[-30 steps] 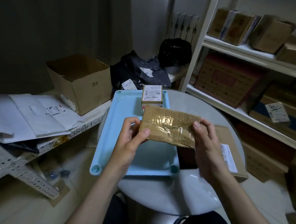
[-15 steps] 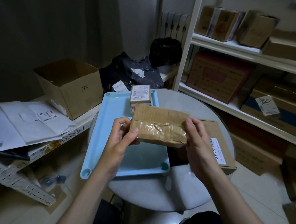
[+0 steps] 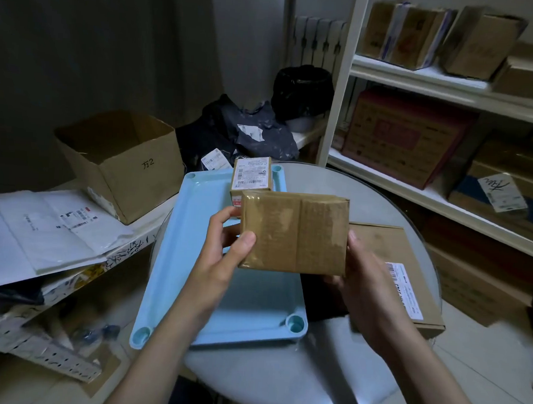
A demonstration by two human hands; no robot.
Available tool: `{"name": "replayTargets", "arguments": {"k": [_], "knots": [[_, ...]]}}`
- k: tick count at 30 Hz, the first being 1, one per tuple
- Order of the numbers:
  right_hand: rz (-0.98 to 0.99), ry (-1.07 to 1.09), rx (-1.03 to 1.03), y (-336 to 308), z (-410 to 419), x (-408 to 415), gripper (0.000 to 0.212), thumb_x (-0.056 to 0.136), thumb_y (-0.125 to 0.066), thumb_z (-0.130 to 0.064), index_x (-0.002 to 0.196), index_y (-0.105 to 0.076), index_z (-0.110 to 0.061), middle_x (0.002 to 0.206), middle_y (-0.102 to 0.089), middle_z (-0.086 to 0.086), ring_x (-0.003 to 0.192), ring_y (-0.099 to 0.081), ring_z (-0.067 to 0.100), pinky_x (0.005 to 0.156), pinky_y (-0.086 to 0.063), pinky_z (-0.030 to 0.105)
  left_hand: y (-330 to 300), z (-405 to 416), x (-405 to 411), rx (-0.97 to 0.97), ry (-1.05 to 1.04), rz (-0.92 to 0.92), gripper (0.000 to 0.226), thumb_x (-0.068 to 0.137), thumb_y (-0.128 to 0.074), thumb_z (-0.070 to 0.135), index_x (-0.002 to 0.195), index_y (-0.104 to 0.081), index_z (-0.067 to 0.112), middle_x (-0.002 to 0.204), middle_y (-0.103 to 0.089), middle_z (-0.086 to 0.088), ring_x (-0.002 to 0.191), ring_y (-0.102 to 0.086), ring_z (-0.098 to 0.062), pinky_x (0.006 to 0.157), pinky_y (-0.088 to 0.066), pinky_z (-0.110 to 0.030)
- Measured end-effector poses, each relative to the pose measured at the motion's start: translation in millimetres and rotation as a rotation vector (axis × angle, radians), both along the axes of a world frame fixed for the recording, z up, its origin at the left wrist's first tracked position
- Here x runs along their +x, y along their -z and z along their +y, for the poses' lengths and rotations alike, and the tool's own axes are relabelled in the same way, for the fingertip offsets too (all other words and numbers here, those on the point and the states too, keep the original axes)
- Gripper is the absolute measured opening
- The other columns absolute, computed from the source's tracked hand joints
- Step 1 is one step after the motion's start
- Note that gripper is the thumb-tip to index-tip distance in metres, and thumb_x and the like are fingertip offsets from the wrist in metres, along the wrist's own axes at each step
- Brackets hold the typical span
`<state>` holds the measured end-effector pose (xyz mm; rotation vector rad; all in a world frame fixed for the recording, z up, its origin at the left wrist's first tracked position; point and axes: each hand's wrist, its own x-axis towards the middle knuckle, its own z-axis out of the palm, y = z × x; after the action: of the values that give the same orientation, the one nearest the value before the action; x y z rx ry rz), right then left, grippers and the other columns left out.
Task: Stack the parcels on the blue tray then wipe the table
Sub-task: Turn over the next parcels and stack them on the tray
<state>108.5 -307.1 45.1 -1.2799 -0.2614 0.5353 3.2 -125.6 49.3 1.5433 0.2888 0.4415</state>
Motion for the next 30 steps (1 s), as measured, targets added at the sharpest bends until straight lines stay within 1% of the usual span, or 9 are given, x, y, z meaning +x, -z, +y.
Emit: {"name": "replayTargets", "arguments": {"k": [5,10,16,20,22,25,27,28,30], "knots": [[0.016,0.024,-0.055,3,-2,-2,0.038,0.095,-0.05,-0.042,0.12,-0.065,-0.017,0.097,-0.067,0.005,0.09,-0.054,0.019,0.071,-0.04,0.032,-3,0,7,-0.056,-0.058,0.023,0.037,0.084,-0.061,0.056,0.119,-0.051,0.047,0.107,-0.069,0.005,0.096,-0.068,-0.005,0.085,-0.045,-0.023],[-0.003,0.011,-0.059,2,-6,-6,0.048,0.084,-0.058,-0.052,0.121,-0.065,-0.023,0.094,-0.061,0.005,0.087,-0.05,0.019,0.065,-0.04,0.028,1,1,5,-0.057,-0.057,0.035,0.029,0.087,-0.059,0.055,0.114,-0.053,0.048,0.093,-0.07,0.013,0.086,-0.065,-0.003,0.079,-0.045,-0.027],[-0.088,0.0,-0.077,0,-5,-10,0.042,0.089,-0.054,-0.051,0.121,-0.066,-0.025,0.115,-0.072,-0.003,0.106,-0.066,0.011,0.085,-0.046,0.031,1,1,-1,-0.06,-0.063,0.045,0.036,0.083,-0.052,0.055,0.118,-0.05,0.048,0.098,-0.069,0.012,0.086,-0.064,0.0,0.076,-0.045,-0.027],[-0.058,-0.005,-0.054,-6,0,-13,0.044,0.093,-0.048,-0.043,0.128,-0.061,-0.019,0.12,-0.07,0.002,0.114,-0.064,0.014,0.104,-0.046,0.046,-2,2,-4,-0.065,-0.052,0.043,0.035,0.083,-0.052,0.054,0.118,-0.05,0.047,0.098,-0.069,0.013,0.086,-0.064,0.0,0.077,-0.045,-0.027],[-0.038,-0.005,-0.036,-8,2,-13,0.04,0.098,-0.046,-0.04,0.132,-0.058,-0.023,0.121,-0.069,-0.001,0.116,-0.063,0.015,0.105,-0.046,0.049,-3,2,-5,-0.062,-0.037,0.032,0.038,0.084,-0.052,0.053,0.121,-0.051,0.044,0.099,-0.067,0.017,0.086,-0.062,0.002,0.076,-0.045,-0.028],[-0.021,0.022,-0.004,-8,1,-12,0.038,0.097,-0.046,-0.045,0.135,-0.052,-0.043,0.127,-0.065,-0.01,0.114,-0.064,0.015,0.097,-0.052,0.048,-4,2,-9,-0.05,0.009,-0.001,0.047,0.083,-0.053,0.058,0.127,-0.054,0.04,0.107,-0.063,0.02,0.091,-0.057,0.0,0.076,-0.044,-0.032],[-0.036,0.013,-0.009,-12,0,-13,0.036,0.098,-0.042,-0.048,0.132,-0.051,-0.05,0.125,-0.065,-0.013,0.105,-0.066,0.017,0.081,-0.056,0.045,-2,4,-13,-0.05,0.048,-0.018,0.051,0.082,-0.052,0.059,0.129,-0.055,0.04,0.109,-0.064,0.017,0.094,-0.055,-0.006,0.079,-0.042,-0.035],[-0.038,0.017,-0.012,-13,0,-13,0.036,0.097,-0.042,-0.051,0.131,-0.052,-0.05,0.116,-0.068,-0.013,0.093,-0.066,0.017,0.069,-0.057,0.04,-1,6,-15,-0.052,0.069,-0.026,0.052,0.081,-0.053,0.058,0.13,-0.055,0.042,0.11,-0.064,0.016,0.096,-0.053,-0.01,0.082,-0.041,-0.036],[0.0,0.063,-0.005,-16,-1,-14,0.042,0.092,-0.045,-0.054,0.129,-0.056,-0.041,0.078,-0.069,-0.015,0.063,-0.057,0.009,0.05,-0.05,0.03,1,8,-18,-0.034,0.11,-0.032,0.059,0.079,-0.057,0.06,0.136,-0.051,0.045,0.115,-0.063,0.013,0.101,-0.053,-0.014,0.086,-0.04,-0.033]]}}
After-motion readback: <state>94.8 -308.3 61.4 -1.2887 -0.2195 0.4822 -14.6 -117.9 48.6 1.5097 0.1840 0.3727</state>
